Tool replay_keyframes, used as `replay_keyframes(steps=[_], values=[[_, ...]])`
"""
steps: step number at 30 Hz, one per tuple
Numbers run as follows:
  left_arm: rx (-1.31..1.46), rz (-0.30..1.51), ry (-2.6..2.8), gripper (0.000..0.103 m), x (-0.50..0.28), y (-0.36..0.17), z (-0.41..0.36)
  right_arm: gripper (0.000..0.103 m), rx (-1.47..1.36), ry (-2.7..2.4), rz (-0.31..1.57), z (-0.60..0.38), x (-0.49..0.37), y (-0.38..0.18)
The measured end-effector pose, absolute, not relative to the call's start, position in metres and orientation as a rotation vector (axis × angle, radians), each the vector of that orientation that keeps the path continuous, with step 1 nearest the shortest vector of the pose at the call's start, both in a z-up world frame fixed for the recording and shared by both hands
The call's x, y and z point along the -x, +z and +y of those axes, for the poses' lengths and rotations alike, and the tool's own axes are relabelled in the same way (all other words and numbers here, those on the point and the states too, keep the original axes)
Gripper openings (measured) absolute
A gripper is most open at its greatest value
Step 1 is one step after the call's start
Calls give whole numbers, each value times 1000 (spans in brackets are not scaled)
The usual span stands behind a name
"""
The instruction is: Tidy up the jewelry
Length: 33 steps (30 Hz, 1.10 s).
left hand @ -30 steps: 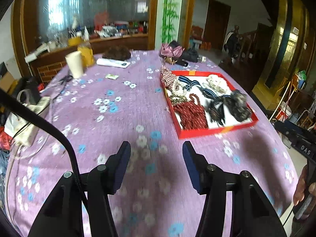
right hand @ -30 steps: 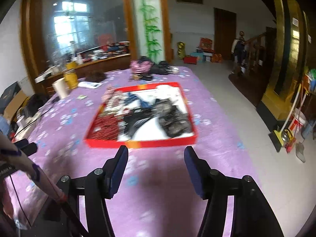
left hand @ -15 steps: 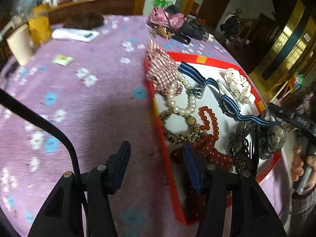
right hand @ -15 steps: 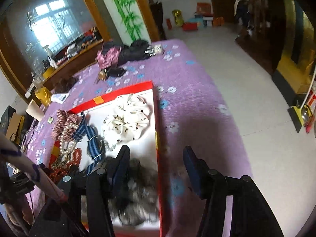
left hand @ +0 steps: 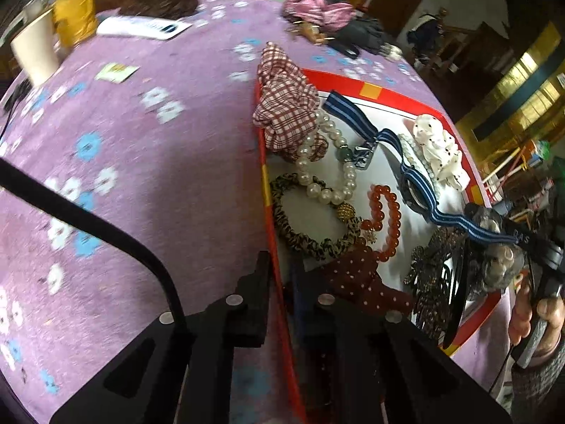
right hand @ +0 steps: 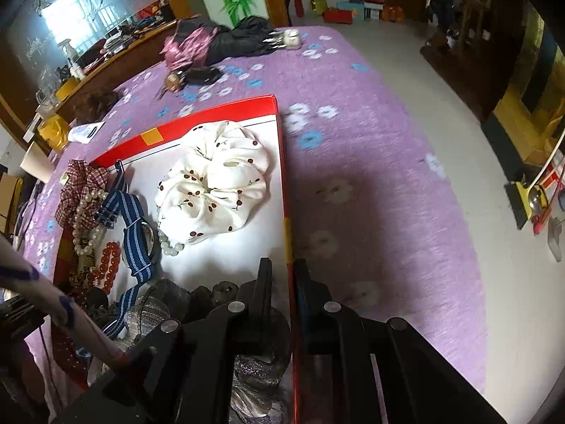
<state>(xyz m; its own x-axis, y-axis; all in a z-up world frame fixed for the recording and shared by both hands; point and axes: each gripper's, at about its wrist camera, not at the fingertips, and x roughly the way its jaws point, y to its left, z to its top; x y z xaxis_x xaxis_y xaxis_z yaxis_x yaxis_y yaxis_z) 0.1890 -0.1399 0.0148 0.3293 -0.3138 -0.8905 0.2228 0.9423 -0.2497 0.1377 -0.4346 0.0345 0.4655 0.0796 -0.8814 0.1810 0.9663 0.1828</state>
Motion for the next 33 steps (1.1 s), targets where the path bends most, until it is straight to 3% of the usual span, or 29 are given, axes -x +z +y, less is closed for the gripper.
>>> replay_keyframes(steps=[13,16,17,26,33], values=[[126,1190,-238,10,-196,27,-76,15,-253,-78,1129,-375,-158,33],[147,1160,-231,22,-181,43,-64,47,-329,-109,1103,-385,-137,47],[148,1143,-218,22,-172,51,-57,50,-339,-116,1090,-387,-131,52],[172,1114,-11,25,-107,76,-6,50,-436,-64,1049,-399,-90,67],[152,1036,241,26,-36,112,-11,51,-442,-4,1020,-429,-53,77]])
